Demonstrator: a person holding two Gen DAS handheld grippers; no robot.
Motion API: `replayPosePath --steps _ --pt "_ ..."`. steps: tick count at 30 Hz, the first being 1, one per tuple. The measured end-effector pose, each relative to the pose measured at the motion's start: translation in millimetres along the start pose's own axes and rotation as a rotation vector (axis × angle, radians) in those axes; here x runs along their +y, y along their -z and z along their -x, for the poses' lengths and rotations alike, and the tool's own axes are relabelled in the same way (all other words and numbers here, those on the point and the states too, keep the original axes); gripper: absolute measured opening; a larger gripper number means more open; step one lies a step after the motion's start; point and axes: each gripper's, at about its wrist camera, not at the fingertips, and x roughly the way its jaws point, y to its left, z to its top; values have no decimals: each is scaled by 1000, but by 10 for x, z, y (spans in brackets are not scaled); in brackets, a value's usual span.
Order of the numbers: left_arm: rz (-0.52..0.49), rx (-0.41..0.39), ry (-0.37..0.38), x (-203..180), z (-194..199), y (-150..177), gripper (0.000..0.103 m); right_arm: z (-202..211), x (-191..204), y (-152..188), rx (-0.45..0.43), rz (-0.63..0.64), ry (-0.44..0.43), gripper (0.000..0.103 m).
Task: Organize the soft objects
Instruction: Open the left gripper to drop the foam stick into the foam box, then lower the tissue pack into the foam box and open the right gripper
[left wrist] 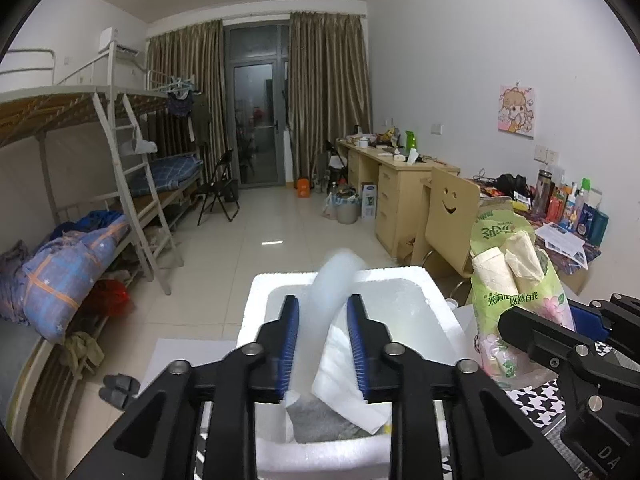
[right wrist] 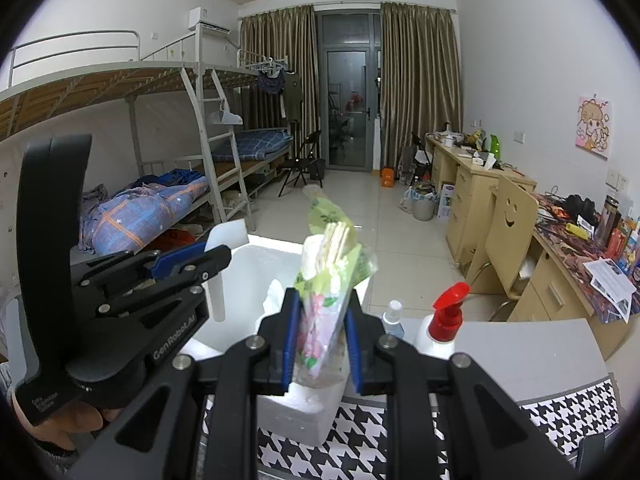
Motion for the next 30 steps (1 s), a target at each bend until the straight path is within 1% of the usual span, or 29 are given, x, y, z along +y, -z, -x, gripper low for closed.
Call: replayPosePath --steps 2,4,8,10,14,15,24,30 --pt "-10 3 -7 13 -30 11 39 -14 -10 0 3 0 5 26" --pt "-11 6 -9 24 -46 21 70 -29 -13 -12 4 -2 9 26" --pt "3 -4 -23 97 -7 36 81 -46 6 -21 6 1 11 26" --pt "6 -12 -31 125 26 46 93 -62 34 -30 8 5 10 26" --pt "20 -25 -53 188 98 44 98 -90 80 -39 13 12 -5 26" --pt "24 -25 -58 202 109 45 102 -100 91 -41 15 13 -9 26" --pt "59 -34 -129 405 225 100 102 -292 177 -58 66 14 -76 26" --pt "62 -43 -167 479 318 137 102 -446 260 -70 98 25 -96 26"
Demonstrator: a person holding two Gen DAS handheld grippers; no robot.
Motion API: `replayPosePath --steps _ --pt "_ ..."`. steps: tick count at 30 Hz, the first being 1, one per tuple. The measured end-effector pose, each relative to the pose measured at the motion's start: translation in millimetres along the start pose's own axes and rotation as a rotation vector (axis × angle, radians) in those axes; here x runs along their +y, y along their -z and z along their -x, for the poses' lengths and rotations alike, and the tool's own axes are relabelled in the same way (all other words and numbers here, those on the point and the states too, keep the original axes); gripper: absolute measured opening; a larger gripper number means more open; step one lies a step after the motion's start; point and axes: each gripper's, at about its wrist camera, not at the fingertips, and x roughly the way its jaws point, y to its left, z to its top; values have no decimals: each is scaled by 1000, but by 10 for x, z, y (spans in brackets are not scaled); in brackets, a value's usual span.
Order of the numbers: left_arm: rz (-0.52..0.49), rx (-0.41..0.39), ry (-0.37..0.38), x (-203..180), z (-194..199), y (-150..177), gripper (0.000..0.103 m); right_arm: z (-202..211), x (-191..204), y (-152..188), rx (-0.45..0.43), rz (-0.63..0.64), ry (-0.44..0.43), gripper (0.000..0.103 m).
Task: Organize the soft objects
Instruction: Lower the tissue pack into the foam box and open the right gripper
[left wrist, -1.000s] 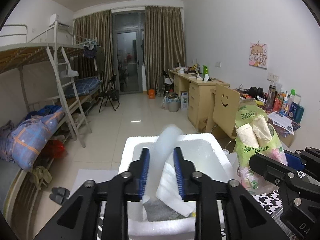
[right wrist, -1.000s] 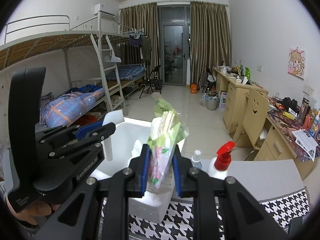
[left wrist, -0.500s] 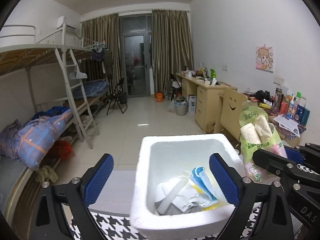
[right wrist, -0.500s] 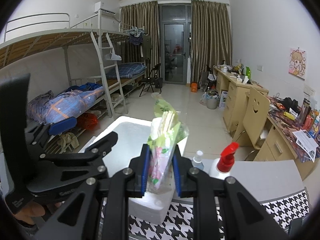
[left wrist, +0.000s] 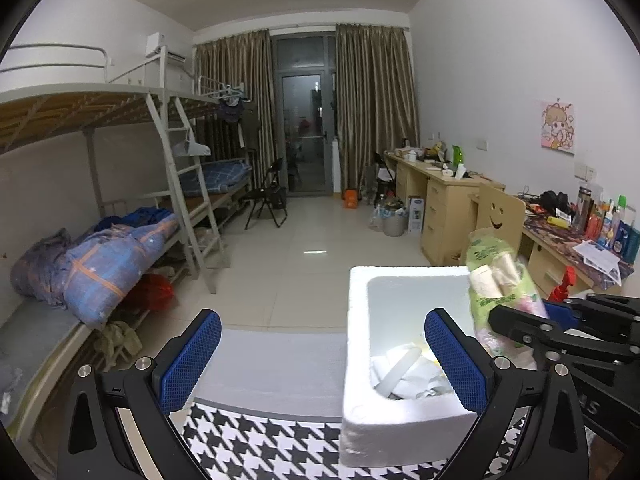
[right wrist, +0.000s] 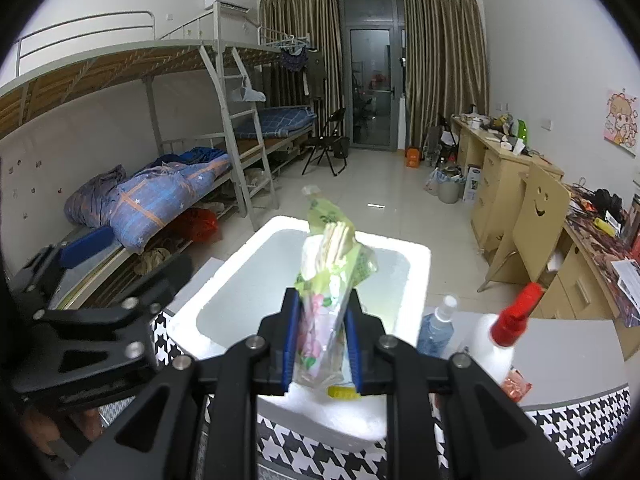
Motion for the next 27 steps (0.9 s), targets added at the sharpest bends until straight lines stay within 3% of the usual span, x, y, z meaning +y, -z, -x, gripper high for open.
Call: replayPosePath --steps 11,12,13,15,24,27 --pt "29 -8 -5 133 152 79 102 -232 -28 -3 64 -3 -13 28" --pt "30 -7 -5 139 161 86 102 -247 -29 -4 72 3 -10 37" --pt "31 -7 -5 136 170 92 102 -255 -12 -21 74 5 -12 54" --pt "30 -5 -3 128 183 93 102 -201 -22 -20 47 -1 -13 66" --pt "28 -10 23 120 318 166 102 102 -8 33 3 3 4 67" --pt "18 -24 28 81 436 187 102 297 24 64 -25 9 7 74"
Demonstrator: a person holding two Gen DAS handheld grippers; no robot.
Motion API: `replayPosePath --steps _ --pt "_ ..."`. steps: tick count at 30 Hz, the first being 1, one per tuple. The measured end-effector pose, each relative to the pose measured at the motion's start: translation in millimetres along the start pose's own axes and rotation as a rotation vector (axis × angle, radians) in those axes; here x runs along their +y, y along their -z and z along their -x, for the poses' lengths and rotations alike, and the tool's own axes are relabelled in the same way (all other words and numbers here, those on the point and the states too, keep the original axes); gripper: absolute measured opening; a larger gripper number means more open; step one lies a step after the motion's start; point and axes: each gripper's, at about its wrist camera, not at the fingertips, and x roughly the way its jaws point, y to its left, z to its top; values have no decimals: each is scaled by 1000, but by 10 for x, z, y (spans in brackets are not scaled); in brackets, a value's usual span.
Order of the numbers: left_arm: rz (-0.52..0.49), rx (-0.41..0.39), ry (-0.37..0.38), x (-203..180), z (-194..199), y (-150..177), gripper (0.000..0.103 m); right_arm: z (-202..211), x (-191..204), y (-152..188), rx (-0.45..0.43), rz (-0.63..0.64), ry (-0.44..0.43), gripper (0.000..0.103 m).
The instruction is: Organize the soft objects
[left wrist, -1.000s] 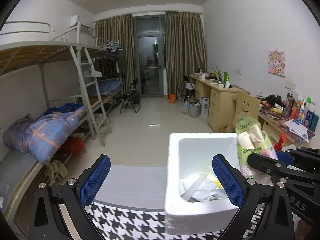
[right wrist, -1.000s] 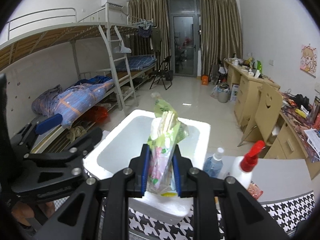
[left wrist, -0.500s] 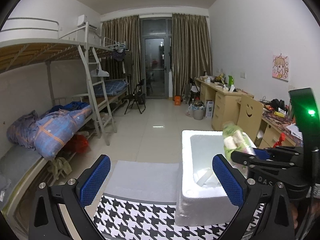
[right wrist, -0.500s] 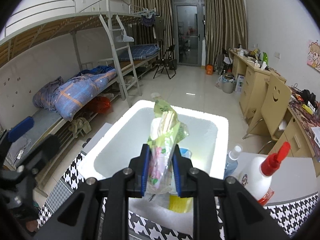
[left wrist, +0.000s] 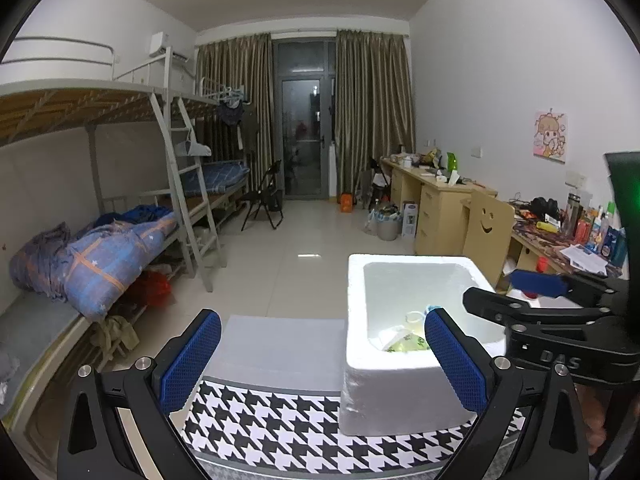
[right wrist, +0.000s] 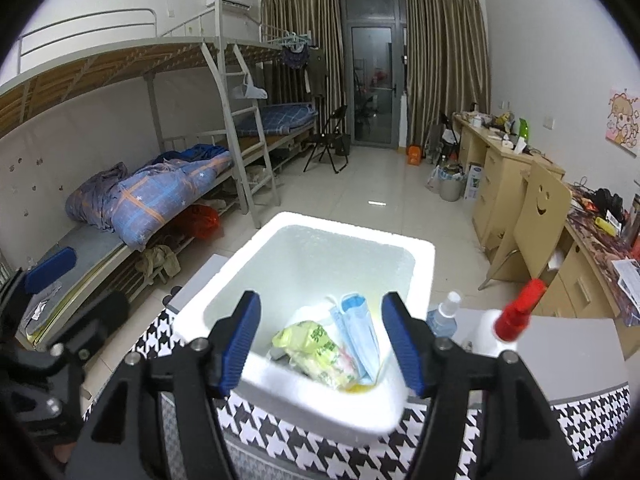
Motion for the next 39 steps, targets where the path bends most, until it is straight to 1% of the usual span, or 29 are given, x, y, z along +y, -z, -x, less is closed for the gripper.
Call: replayPosePath --steps 1,2,4,10,14,21,26,32,39 --pt "-4 -2 3 -9 36 7 102 39 11 4 -9 1 3 79" --pt "-3 -5 3 -11 81 18 102 129 27 12 -27 4 11 81" --pt "-3 -8 5 -14 147 38 102 238 53 32 -38 11 23 87" --pt "-1 -33 5 -21 408 63 102 570 77 121 -81 -14 40 94" --pt "-7 -48 7 -50 579 90 102 732 113 192 -101 -12 40 94" --pt "-14 -77 31 -105 887 126 102 993 216 378 -121 7 61 94" --pt "-15 -101 31 -124 1080 148 102 1234 177 475 -146 -13 67 94" --pt "-6 -130 11 -143 1272 282 102 1480 261 658 -176 -4 92 94" --pt "-4 -138 41 -186 1474 493 102 1683 301 903 -198 -9 107 94"
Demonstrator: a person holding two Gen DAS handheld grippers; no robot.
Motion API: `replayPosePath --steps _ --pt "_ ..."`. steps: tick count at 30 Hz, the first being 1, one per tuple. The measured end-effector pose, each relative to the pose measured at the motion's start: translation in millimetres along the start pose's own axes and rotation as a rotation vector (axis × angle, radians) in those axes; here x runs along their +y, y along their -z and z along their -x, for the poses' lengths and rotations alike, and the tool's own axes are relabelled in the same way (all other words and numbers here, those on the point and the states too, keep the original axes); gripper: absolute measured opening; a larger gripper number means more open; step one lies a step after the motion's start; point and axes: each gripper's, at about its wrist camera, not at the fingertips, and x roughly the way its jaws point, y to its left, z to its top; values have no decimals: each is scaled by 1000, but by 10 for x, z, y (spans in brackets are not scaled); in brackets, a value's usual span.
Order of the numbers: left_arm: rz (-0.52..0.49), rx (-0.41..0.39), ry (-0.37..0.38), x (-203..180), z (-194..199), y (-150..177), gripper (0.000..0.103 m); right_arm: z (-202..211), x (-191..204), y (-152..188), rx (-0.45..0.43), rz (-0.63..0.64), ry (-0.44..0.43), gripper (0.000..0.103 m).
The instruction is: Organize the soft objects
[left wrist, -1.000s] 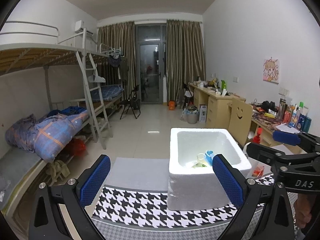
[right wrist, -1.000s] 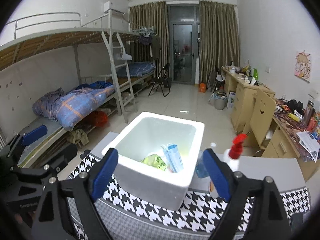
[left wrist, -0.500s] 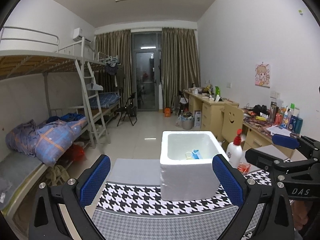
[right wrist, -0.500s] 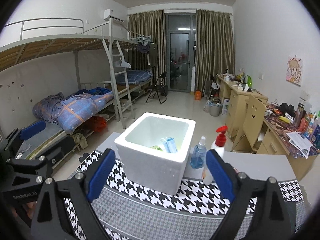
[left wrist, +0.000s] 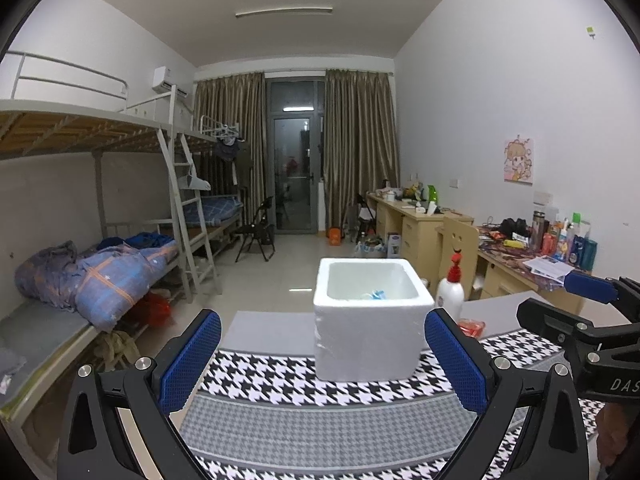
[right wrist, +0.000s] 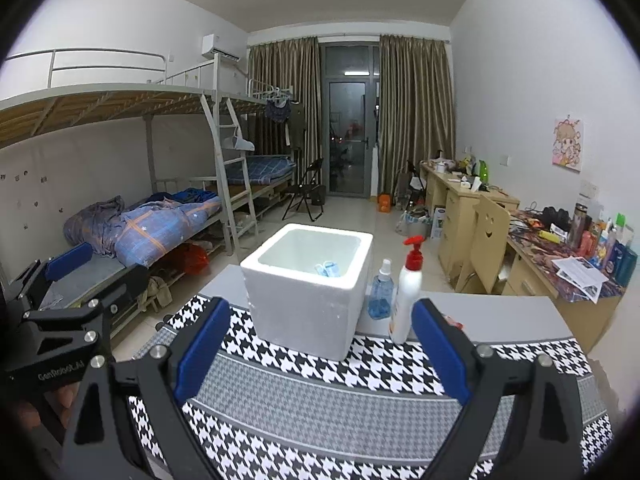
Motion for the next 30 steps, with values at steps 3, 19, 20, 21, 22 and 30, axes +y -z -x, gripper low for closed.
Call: replayPosePath --steps 3,19,20,21,22,30 --pt "7 -20 0 -30 117 100 102 106 17 78 -11 12 6 94" --pt "-30 -62 9 -115 375 525 102 299 104 575 -59 17 94 95" --pt "-32 -68 8 -120 389 550 102 311 109 601 -62 18 99 95" --pt "-29 -69 10 -125 391 572 102 322 112 629 -64 16 105 95" --pt "-27 -67 15 -126 393 581 102 325 112 649 -66 15 109 95" --pt "-22 -64 28 -118 402 715 102 385 88 841 -79 3 108 97"
